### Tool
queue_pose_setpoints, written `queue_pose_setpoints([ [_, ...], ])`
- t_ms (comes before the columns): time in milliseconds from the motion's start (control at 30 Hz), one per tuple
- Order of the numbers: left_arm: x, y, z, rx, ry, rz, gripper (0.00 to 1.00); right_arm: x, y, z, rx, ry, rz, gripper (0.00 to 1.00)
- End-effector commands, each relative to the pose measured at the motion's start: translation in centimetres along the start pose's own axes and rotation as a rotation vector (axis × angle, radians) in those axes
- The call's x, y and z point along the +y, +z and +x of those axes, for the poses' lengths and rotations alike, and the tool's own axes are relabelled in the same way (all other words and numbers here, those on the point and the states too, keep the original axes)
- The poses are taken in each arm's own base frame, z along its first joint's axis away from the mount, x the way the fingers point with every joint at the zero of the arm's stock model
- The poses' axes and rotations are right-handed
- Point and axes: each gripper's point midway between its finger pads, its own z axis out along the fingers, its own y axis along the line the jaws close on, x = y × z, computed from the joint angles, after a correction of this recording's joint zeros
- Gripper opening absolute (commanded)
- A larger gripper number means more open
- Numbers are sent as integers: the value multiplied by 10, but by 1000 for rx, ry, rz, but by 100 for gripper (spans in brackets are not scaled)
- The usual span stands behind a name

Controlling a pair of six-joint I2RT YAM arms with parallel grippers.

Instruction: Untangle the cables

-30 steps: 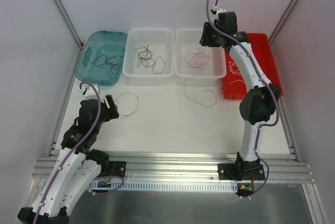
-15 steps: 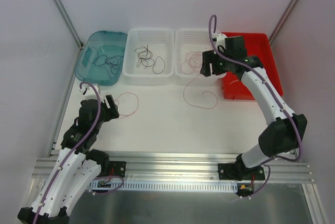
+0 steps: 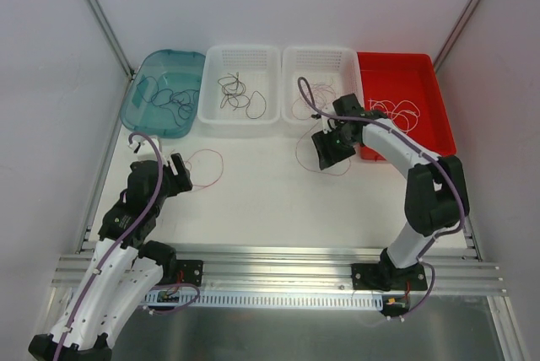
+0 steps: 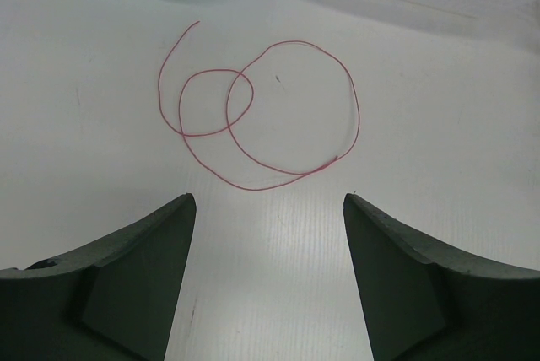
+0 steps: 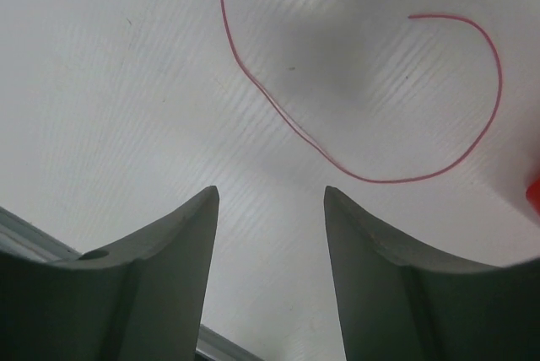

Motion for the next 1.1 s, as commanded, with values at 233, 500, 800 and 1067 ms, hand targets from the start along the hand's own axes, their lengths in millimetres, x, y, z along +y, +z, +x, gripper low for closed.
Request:
queue_pose_setpoints([
  [233, -2, 1, -6, -28, 4, 14, 72, 2, 41, 8, 149, -104, 44, 52],
  [500, -4, -1, -8, -39, 6, 30, 72, -1, 61, 23, 232, -134, 114, 49],
  [800, -5, -1, -8, -42, 8, 35, 72, 0, 51, 19, 237, -203, 203, 48],
  [1067, -6, -1, -8, -41, 11, 39, 72, -6, 37, 6, 223, -271, 245, 48],
])
